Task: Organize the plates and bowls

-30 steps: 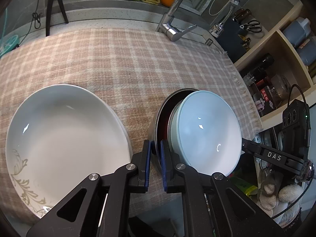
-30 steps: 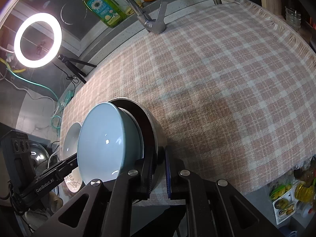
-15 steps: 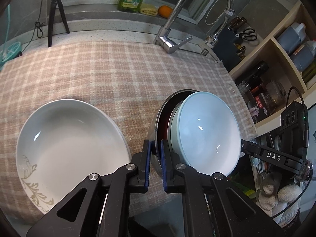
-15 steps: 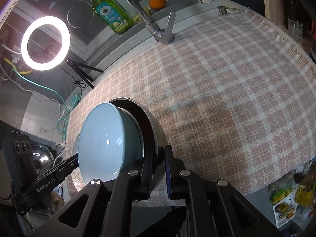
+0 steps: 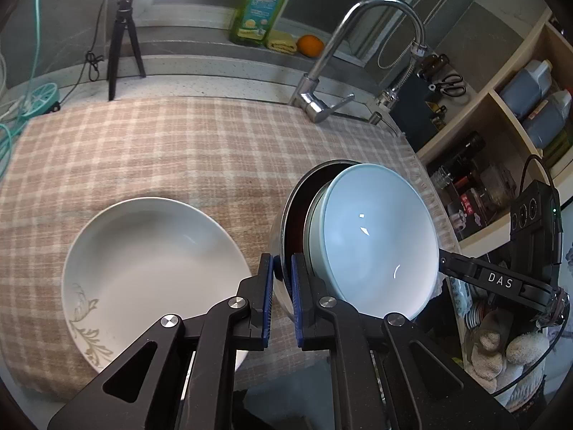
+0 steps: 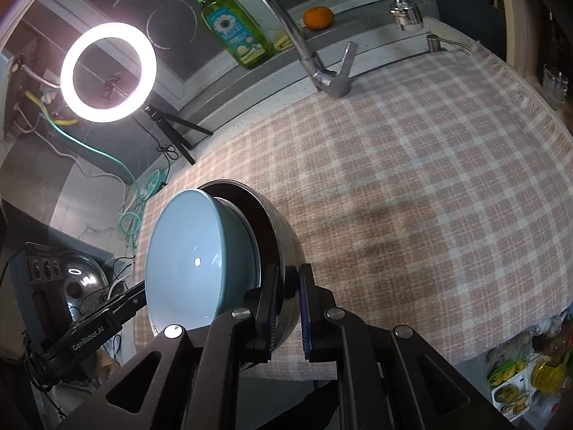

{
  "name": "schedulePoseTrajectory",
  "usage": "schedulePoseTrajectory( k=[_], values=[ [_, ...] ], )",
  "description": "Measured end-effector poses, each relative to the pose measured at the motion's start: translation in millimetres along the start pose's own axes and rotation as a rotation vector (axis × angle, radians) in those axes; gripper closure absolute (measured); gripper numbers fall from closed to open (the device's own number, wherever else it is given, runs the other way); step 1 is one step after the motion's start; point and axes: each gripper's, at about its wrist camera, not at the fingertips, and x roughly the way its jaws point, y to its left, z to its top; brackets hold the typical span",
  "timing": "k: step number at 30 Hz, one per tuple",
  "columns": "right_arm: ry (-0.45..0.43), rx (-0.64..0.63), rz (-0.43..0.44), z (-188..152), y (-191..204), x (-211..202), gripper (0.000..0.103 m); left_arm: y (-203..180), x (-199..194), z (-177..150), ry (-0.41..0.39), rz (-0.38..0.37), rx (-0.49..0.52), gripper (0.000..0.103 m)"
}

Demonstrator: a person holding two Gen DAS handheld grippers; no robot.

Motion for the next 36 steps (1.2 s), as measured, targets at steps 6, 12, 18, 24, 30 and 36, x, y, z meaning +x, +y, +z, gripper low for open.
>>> schedulePoseTrajectory(
  k=[6,12,18,24,30,36],
  values=[
    [0.016,-0.038,0.024,2,20,8,0.093,14,-17,1,-0.034,0.029,-0.021,0.095],
    [0.039,-0.082,0.046,3,44,20,0.093,34,-30,-1,-0.058,0.059,-0.059,0.095],
    [0.068,-0.126,0.063,-1,67,35,0.093,54,-42,-6,-0.076,0.091,-0.096,0.095],
    [0.094,-0.155,0.079,-5,86,49,0.093,72,-50,-10,-0.086,0.115,-0.131,0.095],
    [0.118,-0.175,0.084,-11,100,61,0.093,88,-54,-14,-0.09,0.132,-0.163,0.095],
    [0.139,-0.189,0.087,-15,109,71,0.093,100,-57,-17,-0.092,0.144,-0.189,0.095]
  ],
)
